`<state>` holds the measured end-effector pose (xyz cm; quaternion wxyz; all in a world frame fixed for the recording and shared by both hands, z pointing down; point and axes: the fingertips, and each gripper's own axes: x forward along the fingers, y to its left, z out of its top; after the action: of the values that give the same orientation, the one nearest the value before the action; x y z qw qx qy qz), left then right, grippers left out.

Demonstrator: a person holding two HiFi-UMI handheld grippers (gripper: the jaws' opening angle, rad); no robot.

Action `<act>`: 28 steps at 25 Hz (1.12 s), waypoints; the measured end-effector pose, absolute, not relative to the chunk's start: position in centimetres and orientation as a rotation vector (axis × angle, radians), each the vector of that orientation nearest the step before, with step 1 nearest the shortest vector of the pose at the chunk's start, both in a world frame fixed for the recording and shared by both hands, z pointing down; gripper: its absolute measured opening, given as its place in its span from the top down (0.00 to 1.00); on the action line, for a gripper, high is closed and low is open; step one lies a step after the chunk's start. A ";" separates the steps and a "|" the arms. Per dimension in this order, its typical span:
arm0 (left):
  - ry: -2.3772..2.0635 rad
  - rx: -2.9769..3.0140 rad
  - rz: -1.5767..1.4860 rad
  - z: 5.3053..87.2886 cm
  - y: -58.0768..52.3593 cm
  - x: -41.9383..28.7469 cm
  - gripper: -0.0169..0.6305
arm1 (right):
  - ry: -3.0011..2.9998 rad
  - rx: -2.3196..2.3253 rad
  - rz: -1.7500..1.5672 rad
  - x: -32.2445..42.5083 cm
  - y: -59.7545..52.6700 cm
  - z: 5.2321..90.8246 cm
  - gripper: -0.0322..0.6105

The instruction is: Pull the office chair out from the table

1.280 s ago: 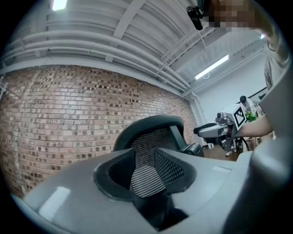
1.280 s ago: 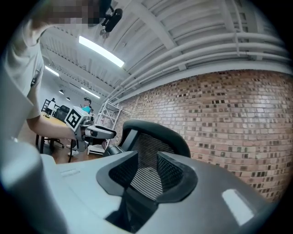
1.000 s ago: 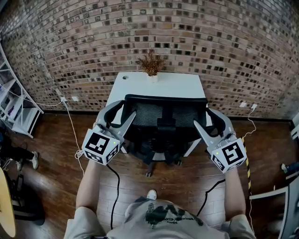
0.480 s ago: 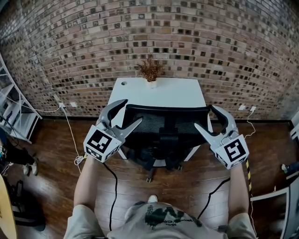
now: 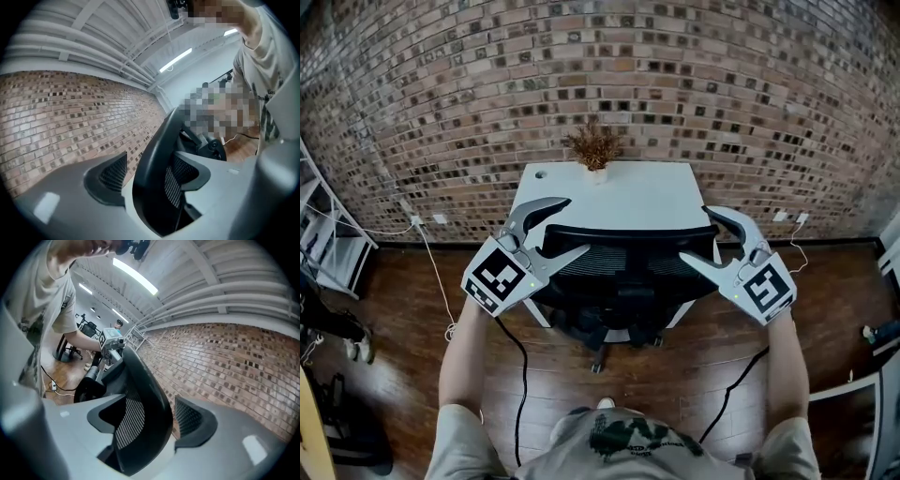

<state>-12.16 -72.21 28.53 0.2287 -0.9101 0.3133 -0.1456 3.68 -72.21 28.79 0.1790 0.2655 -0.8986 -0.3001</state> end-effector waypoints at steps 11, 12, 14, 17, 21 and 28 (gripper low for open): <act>0.820 -2.356 -0.567 29.3 -71.9 -10.0 0.64 | -2.383 0.701 -0.983 1.6 -72.8 29.1 0.61; 0.828 -2.356 -0.569 29.3 -71.9 -10.0 0.64 | -2.384 0.713 -0.983 1.6 -72.7 29.1 0.61; 0.838 -2.364 -0.581 29.4 -71.8 -10.1 0.64 | -2.387 0.732 -0.977 1.5 -72.6 29.1 0.61; 0.855 -2.362 -0.585 29.4 -71.6 -10.1 0.65 | -2.387 0.757 -0.975 1.5 -72.4 29.0 0.61; 0.882 -2.343 -0.574 29.2 -71.2 -10.0 0.64 | -2.385 0.781 -0.983 1.7 -72.0 28.9 0.60; 0.919 -2.299 -0.583 28.8 -69.8 -10.1 0.64 | -2.369 0.813 -1.027 1.7 -70.6 28.3 0.60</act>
<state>-10.07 -69.82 28.80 0.2946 -0.8636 0.3454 -0.2191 1.71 -70.62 28.28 0.2154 0.2932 -0.8546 -0.3706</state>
